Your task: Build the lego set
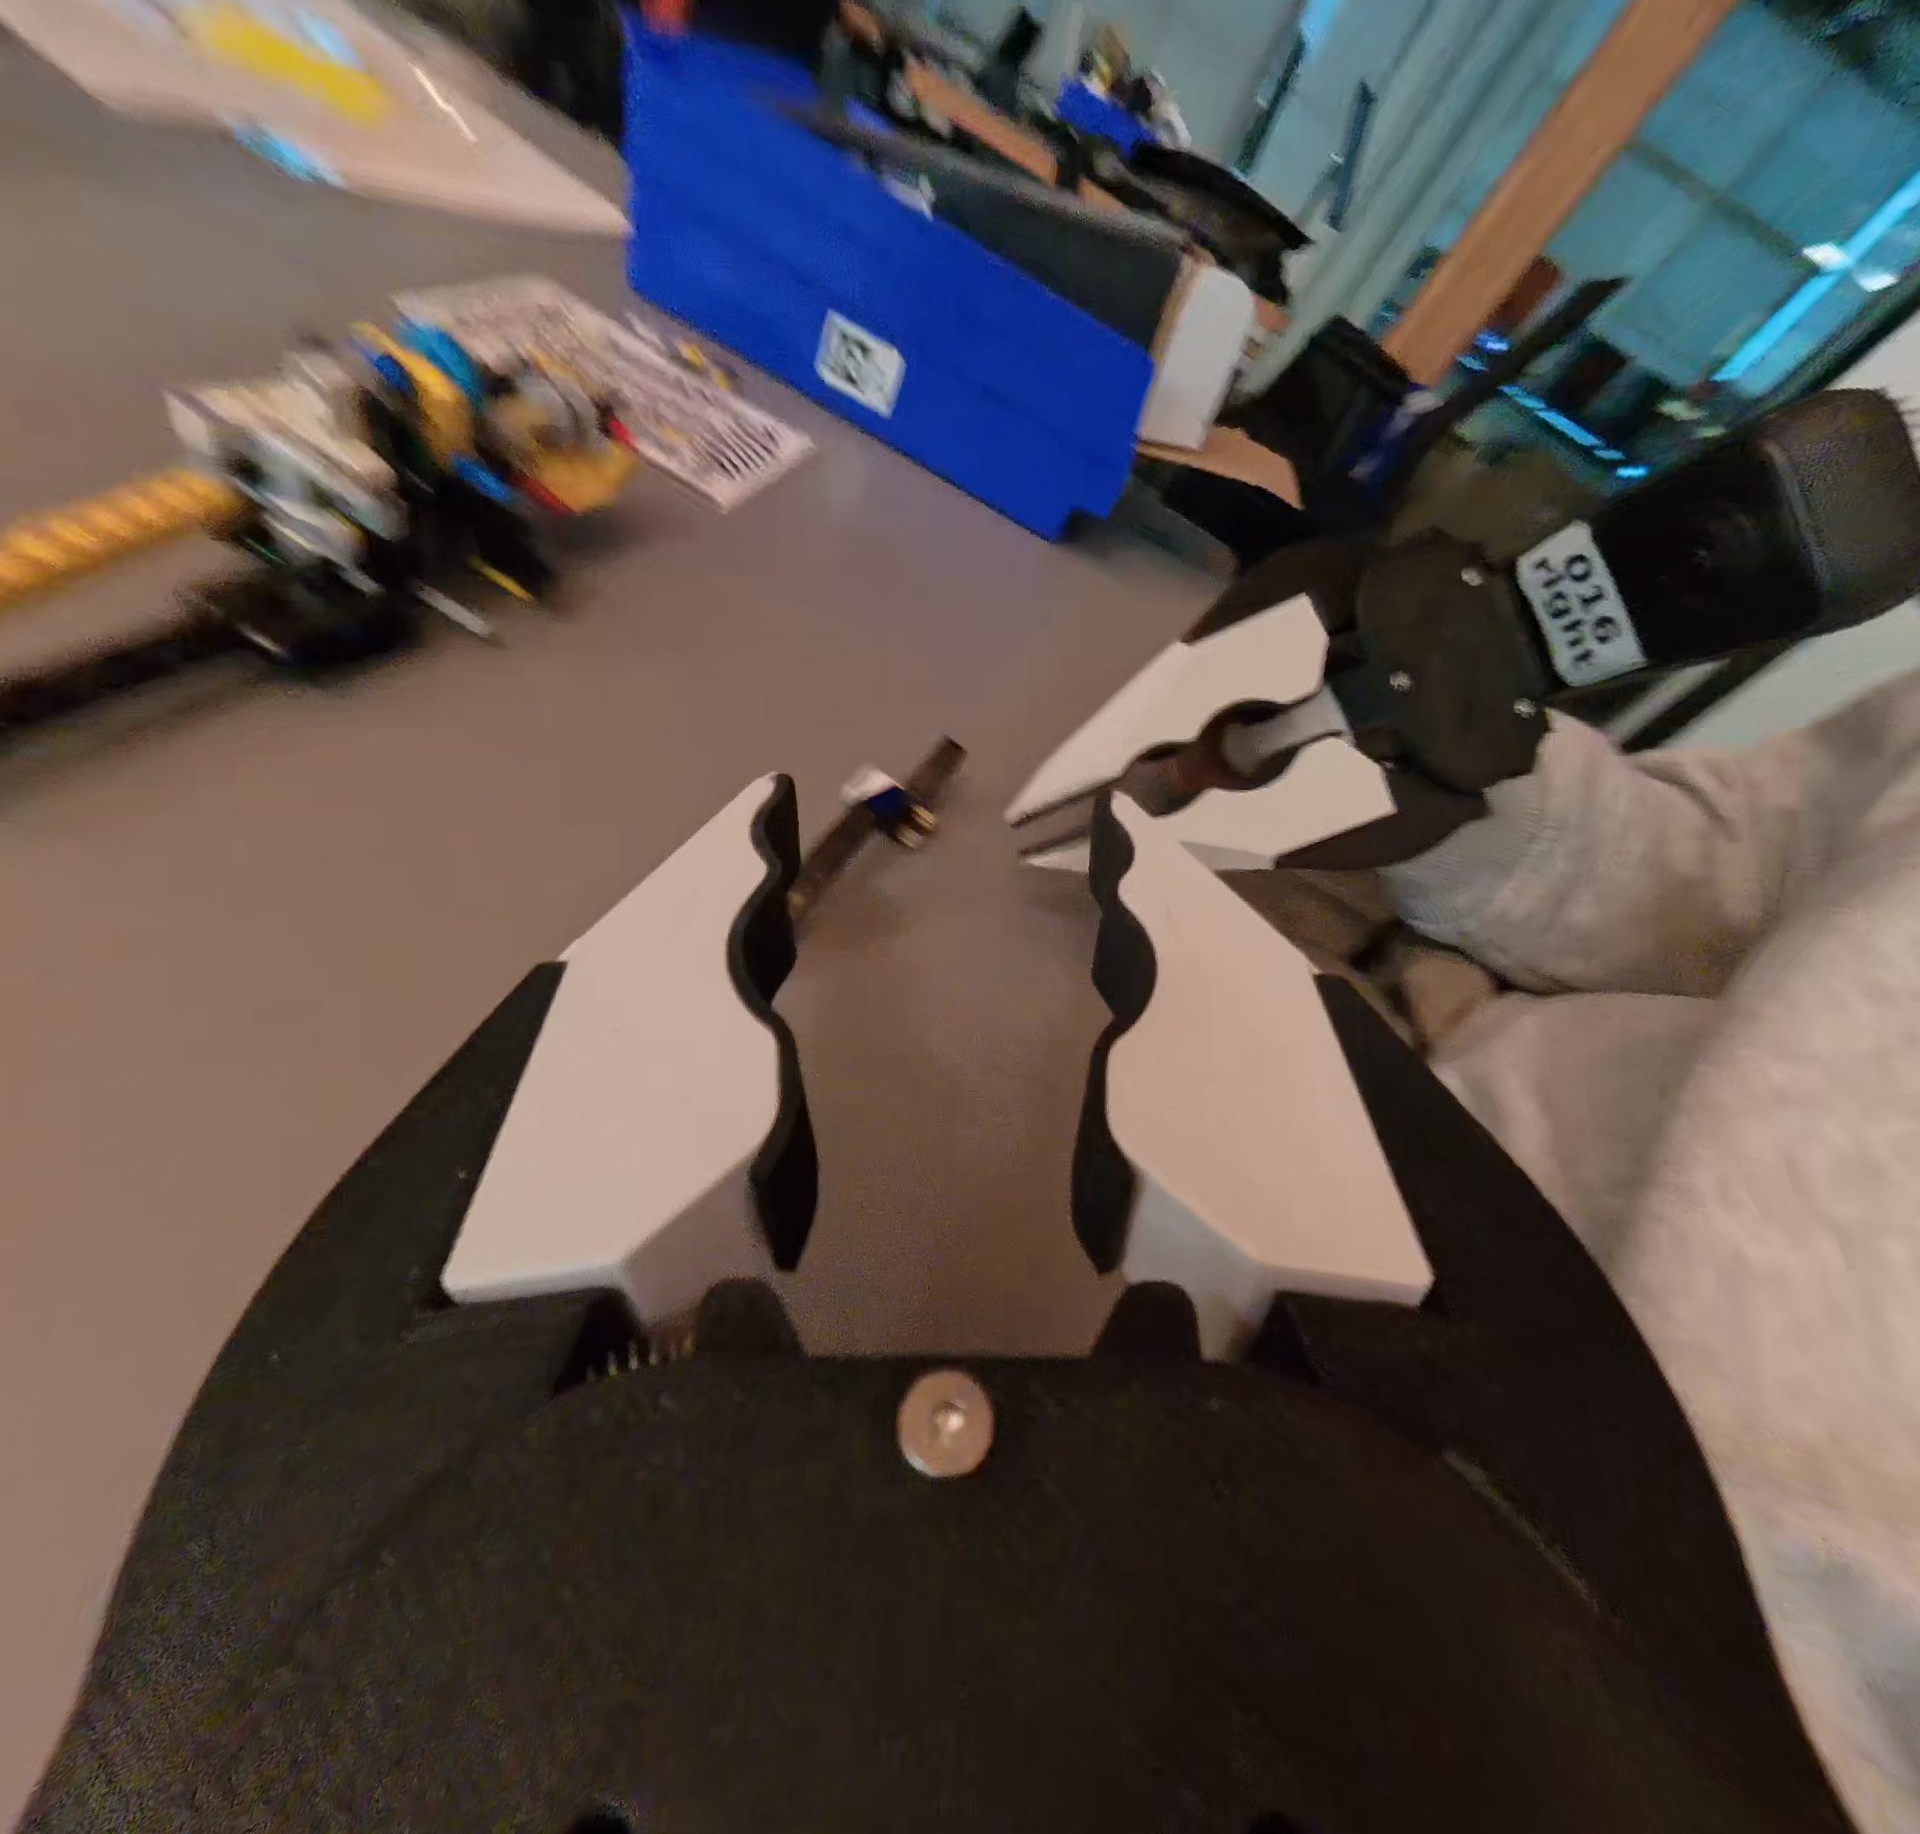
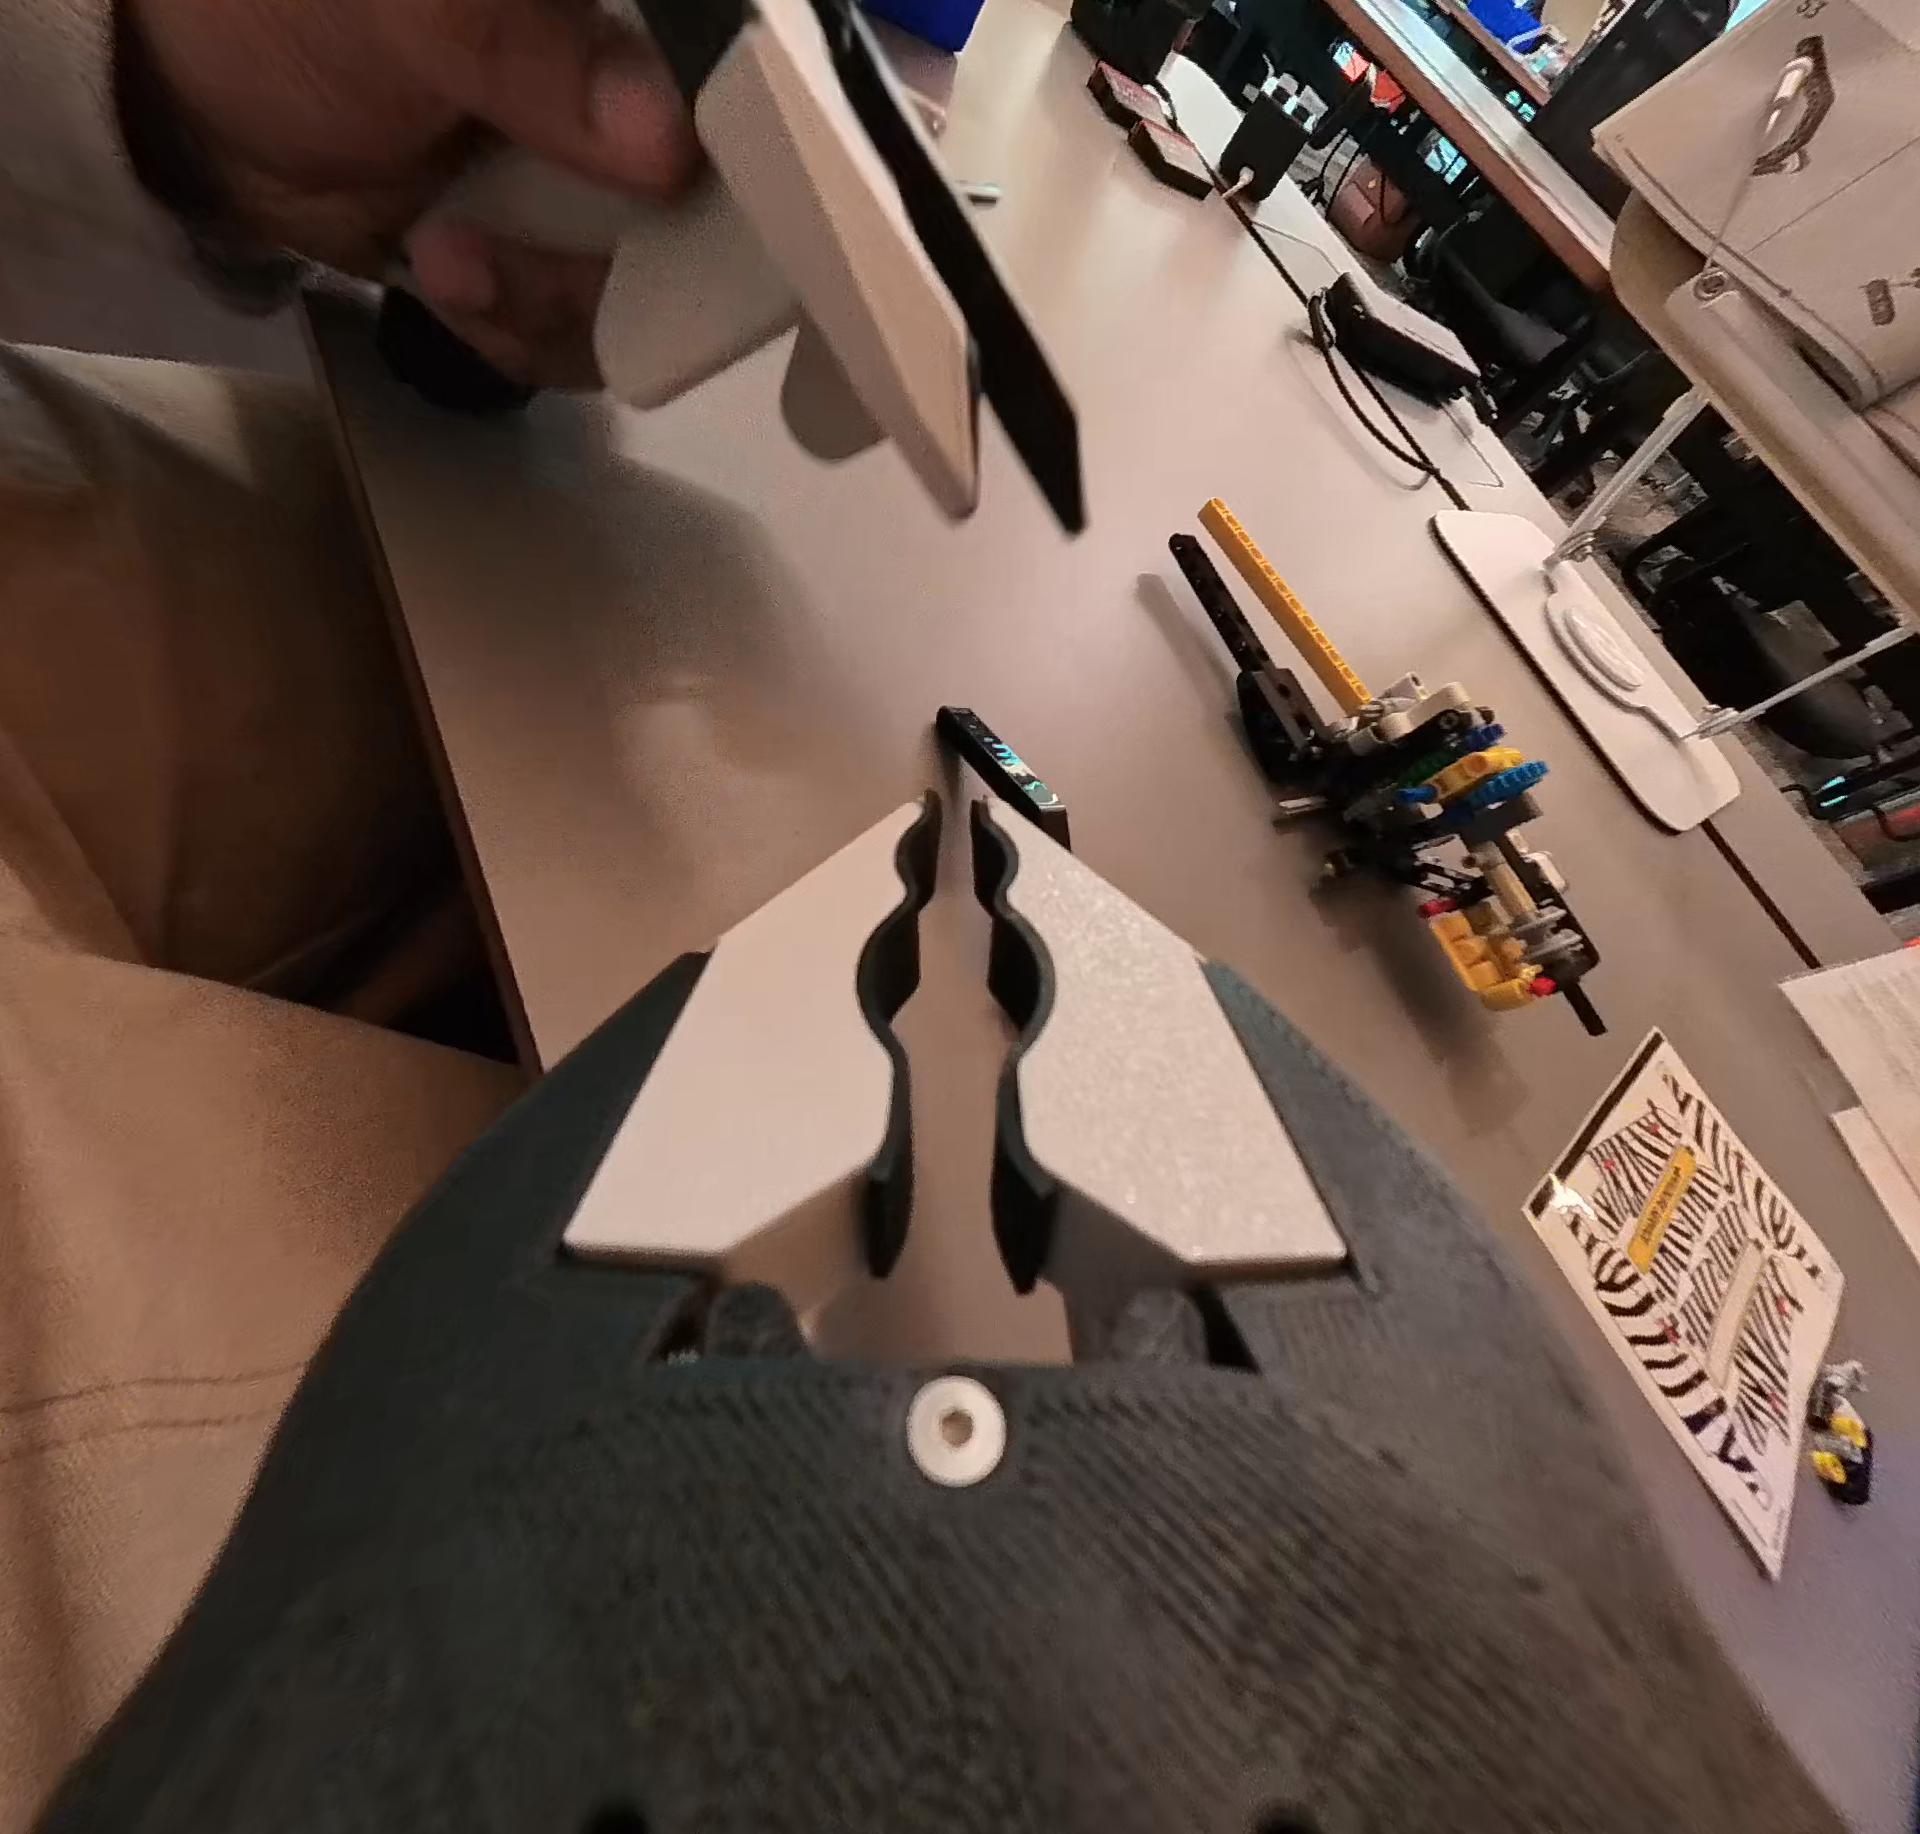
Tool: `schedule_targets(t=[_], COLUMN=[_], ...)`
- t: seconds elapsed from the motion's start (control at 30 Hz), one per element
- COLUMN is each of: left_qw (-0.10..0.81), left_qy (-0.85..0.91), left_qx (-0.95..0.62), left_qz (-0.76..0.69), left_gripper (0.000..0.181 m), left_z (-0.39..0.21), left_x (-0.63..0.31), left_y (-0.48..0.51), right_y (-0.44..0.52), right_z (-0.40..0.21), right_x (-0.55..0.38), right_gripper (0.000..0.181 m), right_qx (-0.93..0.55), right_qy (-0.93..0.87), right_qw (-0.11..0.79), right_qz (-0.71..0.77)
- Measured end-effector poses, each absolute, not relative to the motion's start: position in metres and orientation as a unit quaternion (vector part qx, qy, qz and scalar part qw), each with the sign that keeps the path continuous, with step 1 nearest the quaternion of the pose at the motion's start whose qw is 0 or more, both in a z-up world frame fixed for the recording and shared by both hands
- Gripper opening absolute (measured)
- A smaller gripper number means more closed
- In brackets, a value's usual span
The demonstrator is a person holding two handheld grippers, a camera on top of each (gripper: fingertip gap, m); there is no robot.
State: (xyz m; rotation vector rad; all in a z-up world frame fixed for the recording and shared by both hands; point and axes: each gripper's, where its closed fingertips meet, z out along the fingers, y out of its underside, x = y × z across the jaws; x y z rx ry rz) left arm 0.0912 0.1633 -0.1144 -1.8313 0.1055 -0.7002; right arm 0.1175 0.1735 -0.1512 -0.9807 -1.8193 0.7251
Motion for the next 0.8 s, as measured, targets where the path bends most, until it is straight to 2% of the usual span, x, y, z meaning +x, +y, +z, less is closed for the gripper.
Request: schedule_targets(t=[0.1, 0.33, 0.47, 0.53, 0.67, 0.8], left_qw=[0.614, 0.727, 0.719, 0.701, 0.686, 0.68], left_qy=[0.043, -0.16, -0.241, -0.263, -0.298, -0.311], left_qx=[-0.761, -0.668, -0.64, -0.648, -0.656, -0.654], left_qz=[-0.206, 0.015, 0.128, 0.137, 0.099, 0.11], left_gripper=[0.061, 0.054, 0.053, 0.047, 0.041, 0.02], left_z=[-0.089, -0.035, -0.038, -0.05, -0.064, -0.067], left_x=[0.061, -0.09, -0.162, -0.179, -0.197, -0.217], left_y=[0.155, 0.064, -0.008, -0.028, -0.044, -0.057], right_y=[0.174, 0.182, 0.173, 0.16, 0.105, 0.077], right_z=[-0.148, -0.139, -0.126, -0.117, -0.101, -0.103], right_x=[0.119, 0.12, 0.11, 0.098, 0.061, 0.025], right_gripper=[0.003, 0.0, 0.0, 0.001, 0.006, 0.01], right_qx=[-0.396, -0.398, -0.408, -0.426, -0.467, -0.48], right_qy=[-0.736, -0.718, -0.7, -0.688, -0.646, -0.653], right_qw=[0.465, 0.493, 0.505, 0.496, 0.397, 0.312], right_qz=[0.292, 0.288, 0.298, 0.314, 0.454, 0.495])
